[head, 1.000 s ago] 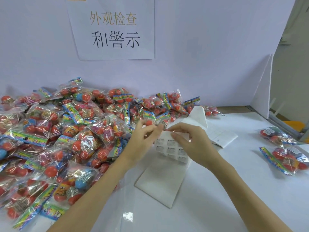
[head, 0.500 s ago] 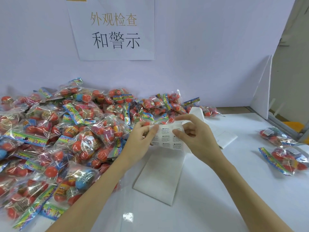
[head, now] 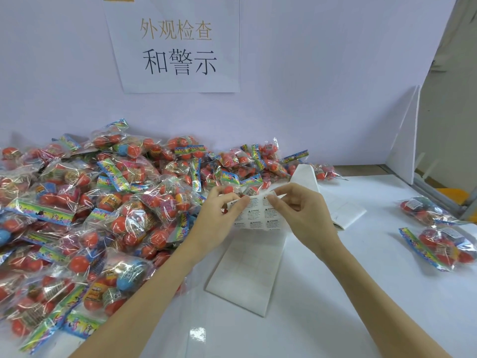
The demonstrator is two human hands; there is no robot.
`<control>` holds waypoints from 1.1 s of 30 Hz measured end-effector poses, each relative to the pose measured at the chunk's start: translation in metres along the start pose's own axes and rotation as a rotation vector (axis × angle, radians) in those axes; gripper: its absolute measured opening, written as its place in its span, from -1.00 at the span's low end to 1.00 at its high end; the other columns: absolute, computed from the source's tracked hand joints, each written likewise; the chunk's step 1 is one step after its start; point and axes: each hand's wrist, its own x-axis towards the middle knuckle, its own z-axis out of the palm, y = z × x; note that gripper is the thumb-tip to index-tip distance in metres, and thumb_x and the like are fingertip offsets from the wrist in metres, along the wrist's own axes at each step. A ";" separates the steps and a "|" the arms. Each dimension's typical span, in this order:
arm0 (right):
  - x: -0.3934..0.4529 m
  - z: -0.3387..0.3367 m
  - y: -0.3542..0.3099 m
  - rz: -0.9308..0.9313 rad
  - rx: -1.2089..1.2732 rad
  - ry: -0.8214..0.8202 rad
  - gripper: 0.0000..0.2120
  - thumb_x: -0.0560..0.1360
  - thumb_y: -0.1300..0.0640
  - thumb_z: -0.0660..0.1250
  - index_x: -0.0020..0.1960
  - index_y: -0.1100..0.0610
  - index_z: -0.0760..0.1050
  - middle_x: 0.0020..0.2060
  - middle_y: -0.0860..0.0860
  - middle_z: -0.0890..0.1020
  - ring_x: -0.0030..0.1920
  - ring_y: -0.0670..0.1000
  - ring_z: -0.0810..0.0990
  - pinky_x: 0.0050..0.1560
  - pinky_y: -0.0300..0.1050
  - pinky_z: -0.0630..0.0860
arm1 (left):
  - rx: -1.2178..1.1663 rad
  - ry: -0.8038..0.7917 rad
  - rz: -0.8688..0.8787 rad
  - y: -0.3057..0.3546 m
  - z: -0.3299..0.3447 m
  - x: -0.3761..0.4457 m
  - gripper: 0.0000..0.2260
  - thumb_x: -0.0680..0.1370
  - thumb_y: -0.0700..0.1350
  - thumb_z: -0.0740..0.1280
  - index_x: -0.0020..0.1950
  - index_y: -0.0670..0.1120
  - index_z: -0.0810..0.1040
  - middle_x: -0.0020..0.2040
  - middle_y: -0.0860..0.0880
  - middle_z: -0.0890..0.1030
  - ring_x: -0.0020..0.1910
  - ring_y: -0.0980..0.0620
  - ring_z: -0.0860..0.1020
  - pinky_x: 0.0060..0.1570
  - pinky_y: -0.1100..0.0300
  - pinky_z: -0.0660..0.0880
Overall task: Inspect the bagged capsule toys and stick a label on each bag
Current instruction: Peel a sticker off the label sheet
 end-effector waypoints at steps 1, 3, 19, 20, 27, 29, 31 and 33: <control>0.000 0.000 0.000 0.002 -0.012 0.006 -0.94 0.57 0.08 0.49 -0.06 0.05 0.65 -0.25 -0.03 0.73 -0.16 -0.04 0.72 -0.11 -0.24 0.59 | 0.003 -0.002 0.003 -0.001 0.000 0.000 -0.66 0.53 0.26 0.28 -0.08 0.04 0.68 0.24 0.06 0.43 0.24 0.39 0.38 0.01 0.52 0.35; 0.000 0.000 0.000 0.037 0.011 0.004 -0.91 0.58 0.09 0.48 -0.10 0.05 0.66 -0.22 -0.08 0.73 -0.13 -0.10 0.70 -0.09 -0.27 0.56 | -0.001 -0.007 0.010 -0.002 0.000 0.000 -0.62 0.53 0.27 0.28 -0.05 -0.01 0.70 0.23 0.07 0.43 0.23 0.45 0.37 0.03 0.51 0.36; -0.002 0.002 0.001 0.208 0.178 -0.064 -0.75 0.61 0.06 0.44 -0.17 0.19 0.65 -0.35 -0.10 0.68 -0.31 -0.17 0.58 -0.32 -0.40 0.40 | 0.025 0.001 0.032 -0.002 0.000 0.001 -0.87 0.62 0.09 0.36 -0.03 0.15 0.70 0.18 0.07 0.45 0.13 0.30 0.45 -0.05 0.49 0.36; -0.003 0.003 0.000 0.193 0.142 -0.058 -0.70 0.62 0.03 0.43 -0.21 0.18 0.64 -0.36 -0.08 0.65 -0.32 -0.16 0.55 -0.33 -0.39 0.38 | 0.017 -0.003 0.027 -0.003 0.000 0.001 -0.81 0.61 0.13 0.34 -0.01 0.11 0.71 0.19 0.06 0.45 0.12 0.28 0.46 -0.03 0.47 0.37; -0.004 -0.001 -0.004 0.039 0.018 -0.082 -0.80 0.64 0.05 0.39 -0.10 0.08 0.70 -0.21 -0.01 0.72 -0.15 -0.09 0.65 -0.12 -0.19 0.51 | -0.001 -0.035 0.000 -0.003 -0.001 0.000 -0.73 0.58 0.21 0.27 0.03 0.12 0.70 0.14 0.08 0.45 0.02 0.33 0.44 -0.04 0.49 0.34; -0.003 -0.001 -0.005 0.060 0.062 -0.074 -0.90 0.62 0.08 0.43 -0.02 0.06 0.71 -0.14 -0.05 0.75 -0.06 -0.09 0.70 -0.02 -0.22 0.58 | 0.026 -0.038 0.014 -0.004 -0.001 0.000 -0.83 0.63 0.14 0.31 -0.01 0.17 0.68 0.09 0.10 0.44 -0.06 0.39 0.43 -0.09 0.50 0.34; -0.002 -0.001 -0.003 0.114 0.102 -0.062 -0.87 0.60 0.10 0.44 -0.06 0.12 0.71 -0.15 -0.02 0.75 -0.09 -0.07 0.70 0.01 -0.15 0.58 | 0.040 -0.044 0.036 -0.004 0.000 0.000 -0.87 0.62 0.13 0.33 -0.05 0.23 0.67 0.07 0.11 0.44 -0.12 0.37 0.44 -0.10 0.49 0.35; -0.001 0.000 -0.002 0.178 0.161 -0.044 -0.83 0.61 0.12 0.43 -0.08 0.20 0.70 -0.14 0.08 0.75 -0.10 -0.03 0.68 0.06 0.02 0.61 | 0.040 -0.051 0.050 -0.003 0.000 -0.001 -0.85 0.57 0.20 0.31 -0.07 0.26 0.66 0.09 0.11 0.45 -0.12 0.35 0.44 -0.10 0.49 0.36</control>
